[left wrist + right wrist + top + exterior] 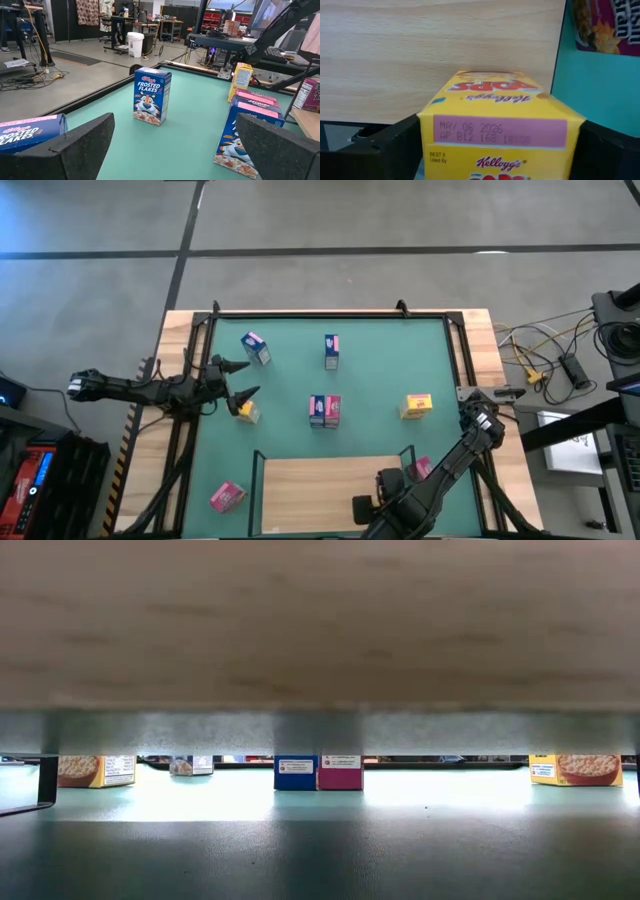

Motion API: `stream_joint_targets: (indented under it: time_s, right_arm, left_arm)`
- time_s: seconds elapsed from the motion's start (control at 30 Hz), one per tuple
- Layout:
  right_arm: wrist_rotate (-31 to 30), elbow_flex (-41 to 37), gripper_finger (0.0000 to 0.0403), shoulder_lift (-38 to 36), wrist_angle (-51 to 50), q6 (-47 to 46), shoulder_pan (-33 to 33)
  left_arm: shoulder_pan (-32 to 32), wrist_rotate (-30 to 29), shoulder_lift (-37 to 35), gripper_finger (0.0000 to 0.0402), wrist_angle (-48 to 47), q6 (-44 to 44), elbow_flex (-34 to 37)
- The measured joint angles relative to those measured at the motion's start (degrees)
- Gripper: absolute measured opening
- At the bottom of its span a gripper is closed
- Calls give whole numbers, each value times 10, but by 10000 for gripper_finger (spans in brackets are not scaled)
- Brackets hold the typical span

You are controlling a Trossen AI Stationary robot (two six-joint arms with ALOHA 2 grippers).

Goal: Stack cereal on shelf
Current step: Put the top yellow cereal box on the shelf

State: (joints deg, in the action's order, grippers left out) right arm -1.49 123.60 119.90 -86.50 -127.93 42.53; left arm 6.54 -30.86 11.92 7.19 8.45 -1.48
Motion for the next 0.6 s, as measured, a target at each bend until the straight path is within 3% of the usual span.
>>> stream_joint_targets:
  time_s: [0.6]
  right_arm:
    - [-31, 16, 386, -2, -35, 27, -31]
  left_arm:
    - [0, 0, 0, 399, 0, 0, 0]
